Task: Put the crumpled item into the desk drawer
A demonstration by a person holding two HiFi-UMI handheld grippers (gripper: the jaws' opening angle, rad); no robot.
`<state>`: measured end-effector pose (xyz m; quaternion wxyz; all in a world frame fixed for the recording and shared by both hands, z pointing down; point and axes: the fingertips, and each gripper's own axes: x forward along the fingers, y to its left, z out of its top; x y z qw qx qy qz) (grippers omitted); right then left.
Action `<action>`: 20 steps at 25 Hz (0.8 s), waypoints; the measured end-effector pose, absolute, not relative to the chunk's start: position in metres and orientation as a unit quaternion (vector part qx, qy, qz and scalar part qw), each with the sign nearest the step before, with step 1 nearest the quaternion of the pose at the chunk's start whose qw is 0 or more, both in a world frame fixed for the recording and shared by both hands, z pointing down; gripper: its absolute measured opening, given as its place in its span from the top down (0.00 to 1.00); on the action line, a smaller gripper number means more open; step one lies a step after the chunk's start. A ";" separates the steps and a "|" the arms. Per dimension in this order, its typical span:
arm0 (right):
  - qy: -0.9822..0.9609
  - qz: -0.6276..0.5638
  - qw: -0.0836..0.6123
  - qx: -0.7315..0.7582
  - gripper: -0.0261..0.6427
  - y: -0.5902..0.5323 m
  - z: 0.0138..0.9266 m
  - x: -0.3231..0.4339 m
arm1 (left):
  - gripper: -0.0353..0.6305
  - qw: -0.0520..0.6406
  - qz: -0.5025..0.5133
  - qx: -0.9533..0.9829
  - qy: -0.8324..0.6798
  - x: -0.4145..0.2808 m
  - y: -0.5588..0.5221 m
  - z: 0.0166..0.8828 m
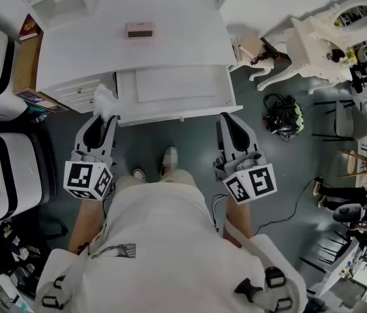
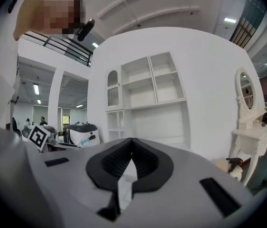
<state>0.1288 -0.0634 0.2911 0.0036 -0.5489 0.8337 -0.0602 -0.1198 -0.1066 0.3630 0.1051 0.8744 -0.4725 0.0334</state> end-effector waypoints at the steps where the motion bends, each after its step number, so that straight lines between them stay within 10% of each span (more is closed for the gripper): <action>1: 0.836 -0.057 0.012 -0.545 0.95 -0.073 0.287 0.136 | 0.79 0.100 0.031 0.873 -0.476 -0.114 -0.111 0.357; 20: 0.871 -0.118 -0.005 -0.477 0.95 -0.154 0.347 0.131 | 0.79 0.124 0.101 0.847 -0.506 -0.089 -0.175 0.418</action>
